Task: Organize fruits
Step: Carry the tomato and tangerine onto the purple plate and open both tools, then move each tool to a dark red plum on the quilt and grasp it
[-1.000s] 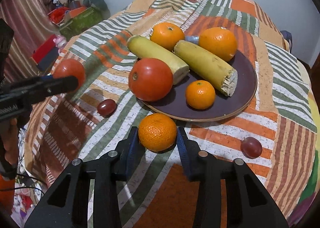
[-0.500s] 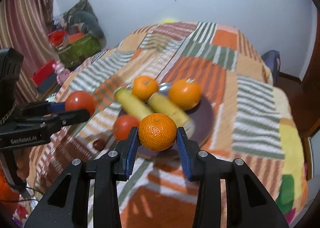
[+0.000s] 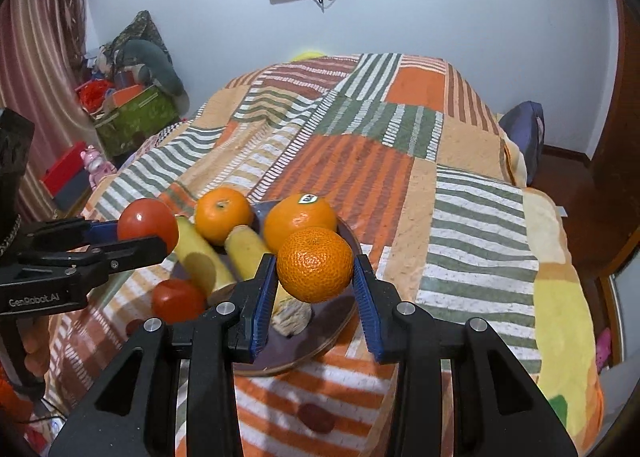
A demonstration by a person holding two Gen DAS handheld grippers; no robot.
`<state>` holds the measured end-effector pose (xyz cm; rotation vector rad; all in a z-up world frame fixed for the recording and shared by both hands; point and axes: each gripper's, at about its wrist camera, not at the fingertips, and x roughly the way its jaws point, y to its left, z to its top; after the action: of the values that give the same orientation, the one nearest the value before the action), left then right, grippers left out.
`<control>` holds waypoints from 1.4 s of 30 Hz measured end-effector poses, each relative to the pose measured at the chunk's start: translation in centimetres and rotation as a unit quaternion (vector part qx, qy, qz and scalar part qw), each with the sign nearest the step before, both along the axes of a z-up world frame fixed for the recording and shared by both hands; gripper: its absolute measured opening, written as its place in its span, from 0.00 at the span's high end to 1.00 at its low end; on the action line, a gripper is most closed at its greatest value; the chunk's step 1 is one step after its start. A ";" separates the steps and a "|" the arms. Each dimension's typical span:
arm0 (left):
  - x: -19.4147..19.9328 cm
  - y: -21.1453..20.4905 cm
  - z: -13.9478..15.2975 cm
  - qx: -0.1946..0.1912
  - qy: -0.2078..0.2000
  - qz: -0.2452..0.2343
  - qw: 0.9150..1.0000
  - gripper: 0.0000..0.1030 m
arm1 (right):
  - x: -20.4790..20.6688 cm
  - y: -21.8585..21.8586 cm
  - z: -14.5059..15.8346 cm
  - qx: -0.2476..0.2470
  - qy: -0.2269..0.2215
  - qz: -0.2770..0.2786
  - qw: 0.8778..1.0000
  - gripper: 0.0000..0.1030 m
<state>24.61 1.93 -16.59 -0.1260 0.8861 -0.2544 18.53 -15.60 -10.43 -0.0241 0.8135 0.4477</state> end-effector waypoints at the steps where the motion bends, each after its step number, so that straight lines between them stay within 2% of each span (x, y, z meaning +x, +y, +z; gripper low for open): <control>1: 0.4 0.0 -0.2 0.001 0.002 0.000 1.000 0.55 | 0.3 0.0 -0.3 -0.001 0.003 -0.001 1.000 0.66; 15: 4.1 0.3 -3.3 0.008 0.033 0.006 0.999 0.55 | 2.8 0.4 -3.8 -0.005 0.051 0.002 0.999 0.66; 25: 4.6 -0.3 -4.1 0.019 0.031 -0.002 0.999 0.55 | 3.3 0.9 -4.3 -0.006 0.063 0.013 0.998 0.65; 27: 4.6 -0.3 -4.1 0.022 0.032 -0.001 0.999 0.54 | 3.5 0.9 -4.4 -0.005 0.065 0.012 0.998 0.65; 29: 4.5 -0.3 -4.0 0.017 0.032 -0.001 0.999 0.47 | 3.4 1.0 -4.4 -0.006 0.070 0.016 0.997 0.65; 31: 4.4 -0.2 -3.8 0.014 0.030 0.001 0.999 0.38 | 3.5 1.0 -4.4 -0.005 0.075 0.015 0.997 0.64; 32: 4.3 -0.3 -3.7 0.016 0.029 0.003 0.999 0.35 | 3.5 1.0 -4.3 -0.005 0.075 0.014 0.997 0.58; 33: 4.1 -0.3 -3.5 0.018 0.028 0.003 0.999 0.34 | 3.4 0.9 -4.1 -0.004 0.073 0.012 0.997 0.52; 35: 3.9 -0.4 -3.3 0.021 0.029 0.002 0.999 0.34 | 3.2 0.8 -3.6 -0.003 0.063 0.007 0.998 0.48; 42: 2.1 0.0 -1.1 0.020 0.010 0.006 1.000 0.34 | 2.1 0.5 -1.5 -0.003 0.041 0.005 0.999 0.47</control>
<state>26.66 1.97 -17.69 -0.0970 0.9101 -0.2247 20.64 -15.10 -11.94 -0.0152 0.8954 0.4579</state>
